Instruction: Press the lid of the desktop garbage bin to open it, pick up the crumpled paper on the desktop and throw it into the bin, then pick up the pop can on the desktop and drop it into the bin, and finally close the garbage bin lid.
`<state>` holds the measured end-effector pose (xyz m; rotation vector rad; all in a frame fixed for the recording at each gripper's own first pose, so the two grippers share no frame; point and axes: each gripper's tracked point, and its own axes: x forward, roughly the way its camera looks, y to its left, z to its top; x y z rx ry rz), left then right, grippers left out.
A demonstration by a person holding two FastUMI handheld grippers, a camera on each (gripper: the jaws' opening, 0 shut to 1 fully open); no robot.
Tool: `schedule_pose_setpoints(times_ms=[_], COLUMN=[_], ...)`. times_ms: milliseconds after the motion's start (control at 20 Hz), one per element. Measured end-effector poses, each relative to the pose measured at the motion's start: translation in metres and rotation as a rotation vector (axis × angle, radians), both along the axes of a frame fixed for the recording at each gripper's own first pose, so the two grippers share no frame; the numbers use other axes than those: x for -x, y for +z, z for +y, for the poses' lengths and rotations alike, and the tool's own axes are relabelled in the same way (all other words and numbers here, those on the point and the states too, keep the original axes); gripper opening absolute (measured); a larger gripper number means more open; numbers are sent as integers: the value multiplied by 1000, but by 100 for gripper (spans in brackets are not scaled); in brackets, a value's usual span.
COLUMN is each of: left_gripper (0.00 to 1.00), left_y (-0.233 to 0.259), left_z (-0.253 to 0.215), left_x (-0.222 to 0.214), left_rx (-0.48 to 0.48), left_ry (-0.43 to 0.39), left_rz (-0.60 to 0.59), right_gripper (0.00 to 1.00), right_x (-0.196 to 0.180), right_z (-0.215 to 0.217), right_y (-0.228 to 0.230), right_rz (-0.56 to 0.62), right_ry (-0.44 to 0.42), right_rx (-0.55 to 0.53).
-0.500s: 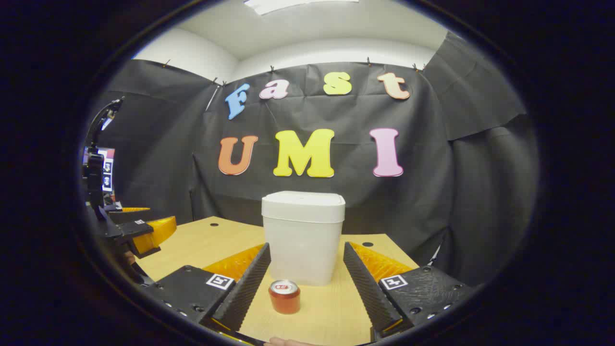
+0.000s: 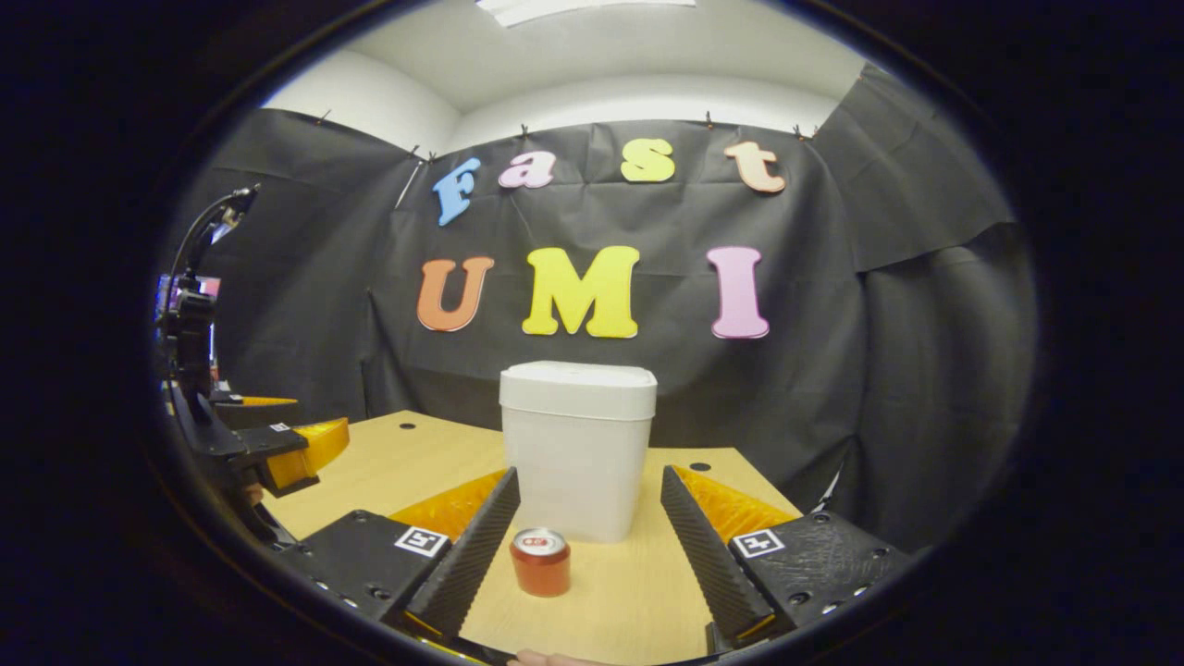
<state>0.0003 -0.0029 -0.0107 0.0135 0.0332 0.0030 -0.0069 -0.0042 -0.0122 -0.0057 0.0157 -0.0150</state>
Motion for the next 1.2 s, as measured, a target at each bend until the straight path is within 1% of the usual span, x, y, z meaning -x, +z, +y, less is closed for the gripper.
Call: schedule_pose_setpoints(times_ms=[150,200,250,400,550,750,850,900,950,1050,1100,1200], left_gripper=[99,99,99,99,99,99,99,99,99,99,99,99], left_y=[-6,-8,-8,-10,-12,-12,-13,-12,-10,-11,-12,-14], left_z=[-2,-4,-5,-11,-13,-10,-6,-4,0,5,6,11], left_x=[-3,-3,-3,-3,-3,-5,-6,-6,-7,-7,-7,-9], left_rx=[-17,-21,-23,-30,-39,-36,-34,-32,-28,-12,-4,1], left_ry=[3,3,3,-5,-10,-3,4,6,10,20,21,31], left_rz=[12,15,17,20,28,33,35,33,30,34,38,50], right_gripper=[95,98,95,96,95,83,82,72,68,48,28,12], right_x=[-3,-4,-5,-12,-27,-61,-83,-95,-107,-129,-138,-156], right_z=[-2,-1,0,1,12,19,21,25,25,25,26,28], right_y=[-1,-2,-3,1,15,49,62,69,71,79,83,92], right_rz=[-8,-7,-6,-8,-22,-75,-79,-78,-69,-59,-56,-67], right_ry=[-11,-10,-9,-9,19,32,26,28,19,8,6,5], right_rx=[14,18,20,38,41,62,54,42,33,11,-6,-28])
